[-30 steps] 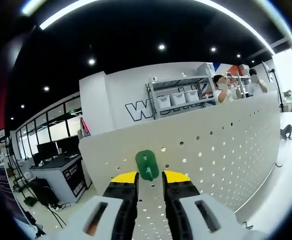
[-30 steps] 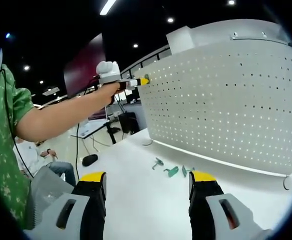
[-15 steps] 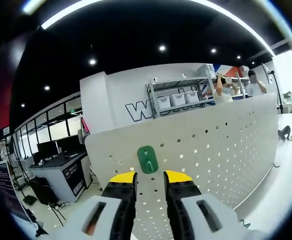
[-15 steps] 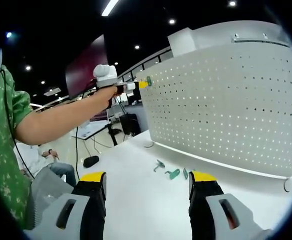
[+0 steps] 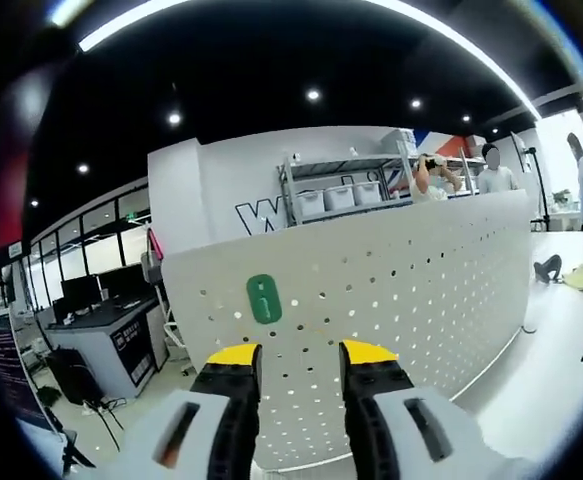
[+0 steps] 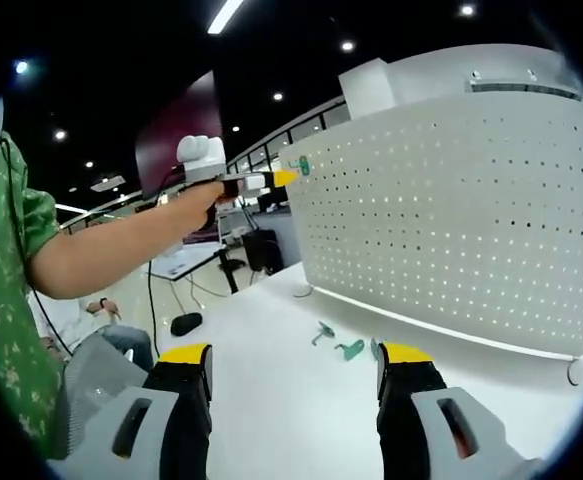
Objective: Insert the hook assembly into the mounting plate slot until the hook locks in place.
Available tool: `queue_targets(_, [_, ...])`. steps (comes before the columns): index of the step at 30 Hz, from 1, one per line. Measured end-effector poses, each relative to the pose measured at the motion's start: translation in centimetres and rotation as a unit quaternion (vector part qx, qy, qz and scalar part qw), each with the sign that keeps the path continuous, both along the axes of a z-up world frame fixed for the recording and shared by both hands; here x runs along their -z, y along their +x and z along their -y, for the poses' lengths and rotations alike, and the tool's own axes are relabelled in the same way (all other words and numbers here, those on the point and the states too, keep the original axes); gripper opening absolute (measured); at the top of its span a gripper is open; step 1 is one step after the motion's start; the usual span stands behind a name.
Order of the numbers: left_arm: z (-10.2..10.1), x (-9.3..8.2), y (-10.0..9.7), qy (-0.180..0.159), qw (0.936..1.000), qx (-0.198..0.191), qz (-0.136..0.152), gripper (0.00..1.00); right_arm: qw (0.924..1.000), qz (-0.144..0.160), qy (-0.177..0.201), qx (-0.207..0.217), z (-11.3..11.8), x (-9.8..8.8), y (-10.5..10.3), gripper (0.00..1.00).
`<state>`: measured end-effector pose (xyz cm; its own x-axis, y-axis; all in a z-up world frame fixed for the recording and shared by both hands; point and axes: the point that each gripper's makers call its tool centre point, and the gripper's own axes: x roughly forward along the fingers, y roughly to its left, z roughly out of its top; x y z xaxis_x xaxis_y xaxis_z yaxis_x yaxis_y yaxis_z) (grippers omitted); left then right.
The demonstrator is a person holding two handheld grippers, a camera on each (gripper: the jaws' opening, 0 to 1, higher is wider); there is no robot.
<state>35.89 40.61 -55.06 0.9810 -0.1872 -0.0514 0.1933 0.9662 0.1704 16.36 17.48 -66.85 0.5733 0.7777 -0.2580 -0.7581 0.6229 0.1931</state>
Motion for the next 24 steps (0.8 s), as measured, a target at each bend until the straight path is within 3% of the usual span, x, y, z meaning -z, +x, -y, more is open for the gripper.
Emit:
queue_targets(15, [2.0, 0.5, -4.9, -0.019, 0.9994, 0.030, -0.002, 0.37, 0.9999, 0.007, 0.002, -0.011, -0.8, -0.5, -0.5, 0.68])
queue_targets(24, [2.7, 2.0, -8.2, -0.022, 0.9987, 0.044, -0.014, 0.37, 0.9999, 0.008, 0.002, -0.014, -0.9, -0.6, -0.8, 0.68])
